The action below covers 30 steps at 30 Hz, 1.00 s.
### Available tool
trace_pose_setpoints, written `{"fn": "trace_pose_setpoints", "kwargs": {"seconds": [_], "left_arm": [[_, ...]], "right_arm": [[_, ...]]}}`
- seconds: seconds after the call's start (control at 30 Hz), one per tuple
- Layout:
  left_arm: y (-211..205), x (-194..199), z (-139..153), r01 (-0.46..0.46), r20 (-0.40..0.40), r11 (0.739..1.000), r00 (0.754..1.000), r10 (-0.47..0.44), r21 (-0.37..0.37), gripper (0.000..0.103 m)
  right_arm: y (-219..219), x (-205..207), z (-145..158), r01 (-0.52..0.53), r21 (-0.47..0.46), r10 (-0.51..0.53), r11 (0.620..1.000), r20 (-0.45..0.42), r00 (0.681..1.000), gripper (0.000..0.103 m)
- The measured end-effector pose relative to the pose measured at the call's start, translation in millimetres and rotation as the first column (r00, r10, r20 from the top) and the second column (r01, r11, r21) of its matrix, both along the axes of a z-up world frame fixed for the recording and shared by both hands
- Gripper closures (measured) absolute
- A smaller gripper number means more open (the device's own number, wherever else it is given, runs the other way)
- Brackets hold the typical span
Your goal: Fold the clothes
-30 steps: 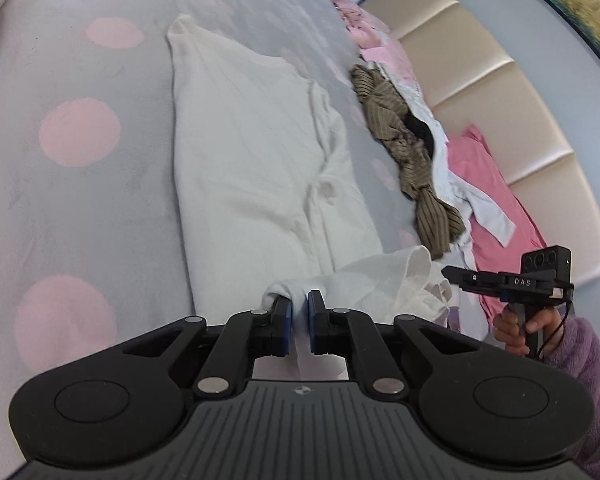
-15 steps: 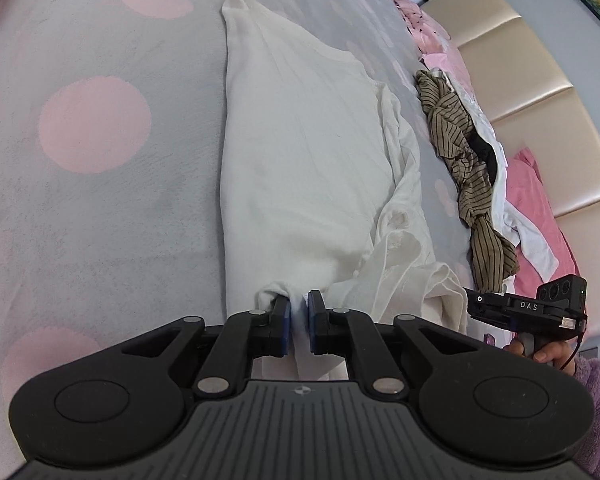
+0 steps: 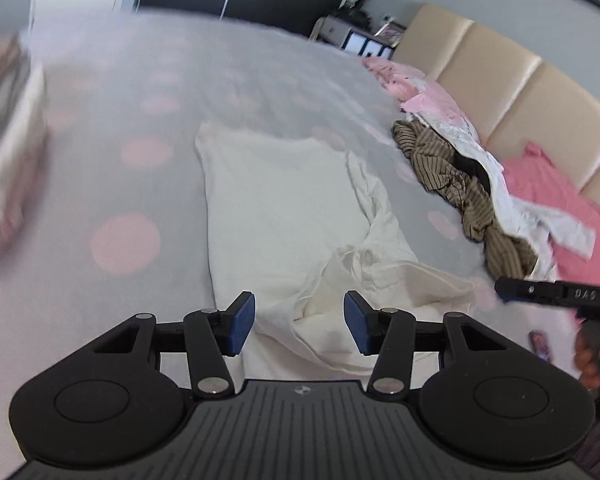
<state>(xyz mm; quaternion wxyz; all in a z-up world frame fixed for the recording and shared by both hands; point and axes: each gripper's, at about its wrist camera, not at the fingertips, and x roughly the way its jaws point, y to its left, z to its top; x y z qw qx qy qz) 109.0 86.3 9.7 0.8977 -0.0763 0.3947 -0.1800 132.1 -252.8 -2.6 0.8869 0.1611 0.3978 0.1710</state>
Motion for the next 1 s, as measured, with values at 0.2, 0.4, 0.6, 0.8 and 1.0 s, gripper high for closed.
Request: {"fn": "trace_pose_setpoints", "kwargs": {"seconds": [0.2,0.4,0.6,0.8,1.0], "left_arm": [[-37.8,-49.5,-6.8,0.054,0.084,0.995,0.995,-0.061,0.080,0.057],[-73.0,-73.4,-41.8,0.056,0.065,0.975,0.995,-0.072,0.214,0.059],[-74.7,-56.6,-67.9,0.034,-0.025,0.977,0.999,-0.029,0.211,0.061],[-77.0,-36.3,-78.4,0.018,-0.026,0.979,1.000,-0.013,0.204,0.061],[-81.7,-16.9,-86.9,0.025,0.021,0.980,0.999,-0.029,0.195,0.061]], "right_arm": [[36.6,-53.4,-7.3,-0.038,-0.170,0.059,0.985,0.118,0.991,0.062],[74.0,-76.9,-34.0,-0.067,-0.303,0.103,0.951,0.107,0.989,0.067],[86.7,-66.0,-60.4,-0.106,-0.389,0.122,0.915,0.017,0.992,0.076],[93.3,-48.3,-65.0,-0.097,-0.394,0.117,0.914,0.029,0.993,0.077],[101.9,-26.5,-71.4,-0.088,-0.408,0.128,0.908,0.070,0.989,0.076]]}}
